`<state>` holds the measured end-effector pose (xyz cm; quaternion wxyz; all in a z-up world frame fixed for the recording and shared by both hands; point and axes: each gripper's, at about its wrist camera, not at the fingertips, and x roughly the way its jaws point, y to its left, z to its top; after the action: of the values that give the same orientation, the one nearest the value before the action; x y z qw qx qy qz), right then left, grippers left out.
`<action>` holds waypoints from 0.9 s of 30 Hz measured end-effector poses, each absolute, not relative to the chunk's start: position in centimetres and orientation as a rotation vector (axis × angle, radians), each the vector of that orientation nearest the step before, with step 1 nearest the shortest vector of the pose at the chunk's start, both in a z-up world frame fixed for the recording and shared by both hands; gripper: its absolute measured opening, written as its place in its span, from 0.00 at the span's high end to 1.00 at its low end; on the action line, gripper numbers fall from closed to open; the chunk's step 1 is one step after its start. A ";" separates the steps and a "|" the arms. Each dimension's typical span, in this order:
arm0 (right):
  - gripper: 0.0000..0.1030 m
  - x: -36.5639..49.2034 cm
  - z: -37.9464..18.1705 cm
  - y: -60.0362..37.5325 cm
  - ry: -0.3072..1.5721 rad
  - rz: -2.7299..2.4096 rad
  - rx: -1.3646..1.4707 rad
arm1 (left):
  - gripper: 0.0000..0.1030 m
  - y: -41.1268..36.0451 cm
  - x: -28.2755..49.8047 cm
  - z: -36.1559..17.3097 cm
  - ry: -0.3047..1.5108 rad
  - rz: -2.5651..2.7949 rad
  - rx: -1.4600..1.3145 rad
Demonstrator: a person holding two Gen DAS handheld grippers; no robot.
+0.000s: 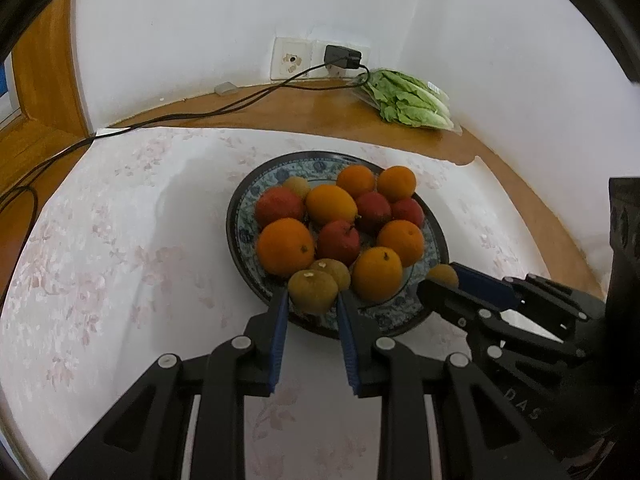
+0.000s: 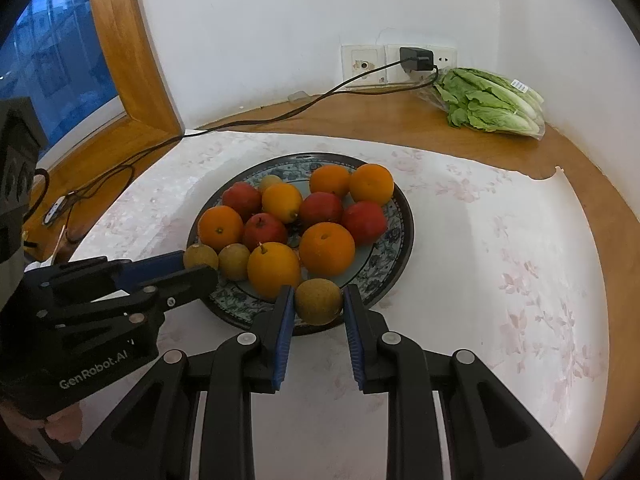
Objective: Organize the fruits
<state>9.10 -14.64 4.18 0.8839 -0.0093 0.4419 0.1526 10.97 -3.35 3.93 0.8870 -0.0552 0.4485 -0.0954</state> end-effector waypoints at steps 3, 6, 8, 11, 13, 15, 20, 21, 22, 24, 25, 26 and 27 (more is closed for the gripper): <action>0.75 9.2 3.9 -14.6 0.924 0.318 -0.024 | 0.75 -3.4 11.0 3.9 0.928 -0.196 -0.108; 0.75 9.2 3.9 -14.5 0.923 0.323 -0.023 | 0.75 -3.4 11.0 3.9 0.926 -0.197 -0.104; 0.72 9.2 4.0 -14.5 0.921 0.326 -0.020 | 0.75 -3.5 11.0 3.9 0.927 -0.196 -0.106; 0.64 9.1 4.2 -14.5 0.913 0.325 -0.015 | 0.71 -3.5 10.9 3.9 0.929 -0.201 -0.109; 0.62 9.1 4.3 -14.6 0.911 0.323 -0.013 | 0.66 -3.5 10.8 3.9 0.933 -0.200 -0.110; 0.60 8.8 4.4 -14.6 0.908 0.320 -0.011 | 0.59 -3.4 10.6 4.1 0.933 -0.196 -0.114; 0.55 8.1 5.0 -14.9 0.904 0.317 0.011 | 0.47 -3.0 9.9 4.6 0.927 -0.187 -0.114; 0.55 8.0 5.0 -15.0 0.908 0.316 0.020 | 0.44 -2.8 9.8 4.7 0.925 -0.186 -0.115; 0.53 7.8 5.0 -15.1 0.912 0.316 0.030 | 0.42 -2.6 9.5 4.9 0.924 -0.182 -0.119; 0.51 7.5 5.1 -15.3 0.923 0.312 0.044 | 0.35 -2.4 9.2 5.0 0.925 -0.173 -0.121; 0.49 7.3 5.1 -15.3 0.928 0.309 0.046 | 0.33 -2.3 9.0 5.1 0.926 -0.166 -0.118; 0.47 7.0 5.0 -15.4 0.934 0.304 0.048 | 0.31 -2.2 8.8 5.1 0.928 -0.161 -0.114; 0.46 6.7 5.0 -15.4 0.942 0.300 0.051 | 0.29 -2.1 8.6 5.0 0.931 -0.155 -0.108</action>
<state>6.73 -15.44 5.00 0.8801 0.0243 0.4518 0.1441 8.59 -2.09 5.05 0.8893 -0.0520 0.4482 -0.0747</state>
